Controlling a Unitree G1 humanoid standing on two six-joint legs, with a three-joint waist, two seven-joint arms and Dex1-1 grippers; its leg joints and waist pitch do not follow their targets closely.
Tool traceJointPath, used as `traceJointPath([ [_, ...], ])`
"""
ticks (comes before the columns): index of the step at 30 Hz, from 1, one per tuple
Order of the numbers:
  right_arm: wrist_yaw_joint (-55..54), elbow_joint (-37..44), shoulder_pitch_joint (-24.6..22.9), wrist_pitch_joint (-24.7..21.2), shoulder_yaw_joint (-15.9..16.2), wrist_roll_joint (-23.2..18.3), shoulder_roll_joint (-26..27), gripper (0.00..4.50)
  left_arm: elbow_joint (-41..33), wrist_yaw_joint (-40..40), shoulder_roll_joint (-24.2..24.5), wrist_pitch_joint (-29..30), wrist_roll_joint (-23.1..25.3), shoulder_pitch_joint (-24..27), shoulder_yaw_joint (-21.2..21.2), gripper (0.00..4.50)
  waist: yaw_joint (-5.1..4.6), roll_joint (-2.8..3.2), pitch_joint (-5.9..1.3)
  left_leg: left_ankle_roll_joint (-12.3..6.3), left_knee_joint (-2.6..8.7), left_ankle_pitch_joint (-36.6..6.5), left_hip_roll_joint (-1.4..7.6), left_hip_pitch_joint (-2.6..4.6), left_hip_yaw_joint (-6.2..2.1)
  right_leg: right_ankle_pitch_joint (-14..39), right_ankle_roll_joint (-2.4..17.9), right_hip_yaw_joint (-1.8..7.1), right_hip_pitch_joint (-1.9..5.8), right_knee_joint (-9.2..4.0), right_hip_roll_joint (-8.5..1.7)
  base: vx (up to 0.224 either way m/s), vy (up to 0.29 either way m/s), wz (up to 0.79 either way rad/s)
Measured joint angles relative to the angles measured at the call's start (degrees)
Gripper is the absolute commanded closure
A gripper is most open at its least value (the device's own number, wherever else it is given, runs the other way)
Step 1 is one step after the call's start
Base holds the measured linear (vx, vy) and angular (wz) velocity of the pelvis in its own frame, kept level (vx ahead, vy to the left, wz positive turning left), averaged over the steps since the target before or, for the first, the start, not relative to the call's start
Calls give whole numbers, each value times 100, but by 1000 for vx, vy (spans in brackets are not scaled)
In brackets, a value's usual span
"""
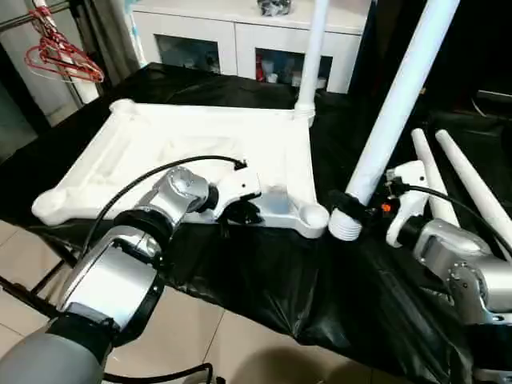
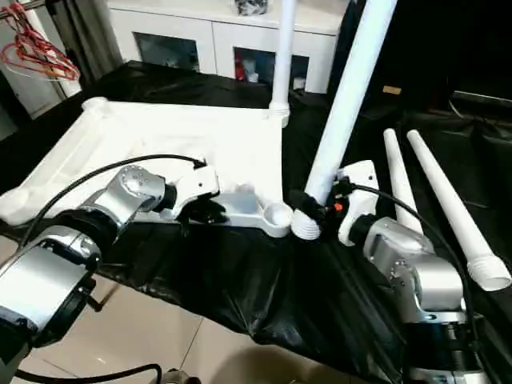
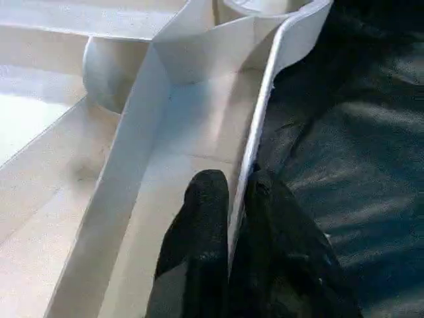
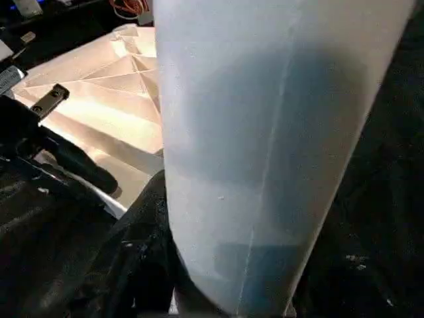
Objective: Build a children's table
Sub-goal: Pick table leg
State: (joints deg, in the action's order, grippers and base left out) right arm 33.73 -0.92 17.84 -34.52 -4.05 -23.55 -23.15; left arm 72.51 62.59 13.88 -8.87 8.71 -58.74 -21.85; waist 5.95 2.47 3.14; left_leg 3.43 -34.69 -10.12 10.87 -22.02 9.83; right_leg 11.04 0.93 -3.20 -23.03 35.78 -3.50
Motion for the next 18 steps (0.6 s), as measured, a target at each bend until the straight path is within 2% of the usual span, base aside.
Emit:
traceJointPath([
  [7, 148, -175, 218, 49, 37, 94, -74, 261, -285, 610, -66, 300, 25, 46, -58, 450, -2, -7, 0, -19, 2, 5, 1, -2, 5, 0, 0, 1, 0, -10, -1, 0, 0, 0],
  [13, 299, -177, 218, 88, 122, 96, -115, 261, -964, 365, -78, 715, 36, 377, -34, 450, 15, -9, -1, -15, 2, 6, 1, 8, 7, -1, 1, 0, 10, -3, -4, 0, 0, 0],
  [18, 295, -181, 219, 145, 139, 111, -37, 261, -1339, -39, -139, 479, -15, 738, 132, 450, 22, -18, 1, -16, 0, 7, -1, 8, 15, -5, -1, 0, 13, -3, -12, 0, 0, 0],
])
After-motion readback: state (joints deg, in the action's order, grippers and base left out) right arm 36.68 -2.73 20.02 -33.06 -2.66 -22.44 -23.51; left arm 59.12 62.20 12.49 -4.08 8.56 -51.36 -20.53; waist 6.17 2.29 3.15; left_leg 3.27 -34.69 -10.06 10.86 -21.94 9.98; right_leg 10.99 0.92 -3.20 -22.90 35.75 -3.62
